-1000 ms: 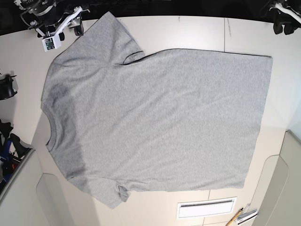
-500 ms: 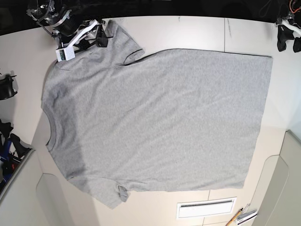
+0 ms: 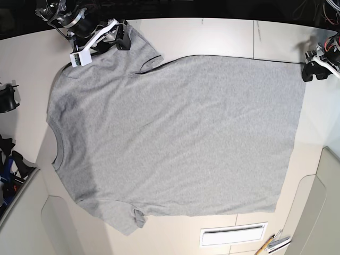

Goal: Fold the T-shirt properly
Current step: 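Grasp the shirt's shoulder corners with the left and right grippers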

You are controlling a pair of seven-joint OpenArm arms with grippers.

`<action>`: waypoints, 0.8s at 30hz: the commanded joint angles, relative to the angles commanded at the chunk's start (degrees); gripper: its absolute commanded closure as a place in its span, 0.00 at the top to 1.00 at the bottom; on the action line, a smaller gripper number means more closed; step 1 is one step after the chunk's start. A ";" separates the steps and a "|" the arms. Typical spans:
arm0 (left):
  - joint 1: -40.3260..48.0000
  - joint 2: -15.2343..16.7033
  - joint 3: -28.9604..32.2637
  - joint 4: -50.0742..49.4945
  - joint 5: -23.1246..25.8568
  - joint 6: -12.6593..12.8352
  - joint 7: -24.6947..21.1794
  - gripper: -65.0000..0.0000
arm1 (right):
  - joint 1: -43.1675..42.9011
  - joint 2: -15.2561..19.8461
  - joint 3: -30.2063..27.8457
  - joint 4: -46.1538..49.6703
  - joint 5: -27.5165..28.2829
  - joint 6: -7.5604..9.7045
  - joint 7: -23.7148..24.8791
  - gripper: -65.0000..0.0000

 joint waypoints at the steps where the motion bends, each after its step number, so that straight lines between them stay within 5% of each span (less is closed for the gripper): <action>1: -0.76 0.00 0.85 -0.90 0.31 0.00 0.04 0.67 | 0.00 0.02 0.00 0.00 0.00 0.00 0.00 0.58; 4: -1.31 0.02 3.34 -1.70 0.24 -0.09 1.92 0.67 | 0.00 0.00 0.00 0.00 0.00 0.02 -0.02 0.58; 7: -1.31 0.02 4.61 -1.70 -1.42 -4.72 8.28 0.67 | 0.00 0.00 0.00 0.00 0.02 0.00 -0.02 0.58; 10: -1.29 0.02 4.61 -1.70 -4.44 -5.62 14.80 0.67 | 0.02 -0.02 0.07 0.00 0.02 -0.26 0.07 0.58; 16: 0.63 0.04 4.61 -1.70 -7.87 -9.74 15.85 0.67 | 0.13 -1.79 0.46 0.00 0.00 -0.31 1.09 0.58; 18: 0.76 0.02 4.61 -1.68 -8.11 -9.74 15.85 0.52 | 0.20 -2.71 0.46 0.00 -0.02 -0.28 1.11 0.57; 20: 0.74 0.02 4.61 -1.70 -8.17 -9.74 15.80 0.21 | 0.20 -2.86 0.46 0.00 -0.31 -0.28 1.55 0.57; 22: 0.74 0.00 4.61 -1.68 -8.17 -9.74 15.02 0.04 | 0.20 -2.86 0.46 0.00 -2.05 -0.28 2.25 0.39; 24: 0.74 0.00 4.61 -1.68 -8.13 -9.74 14.08 0.00 | 0.22 -2.86 0.46 0.00 -2.78 -0.26 3.04 0.15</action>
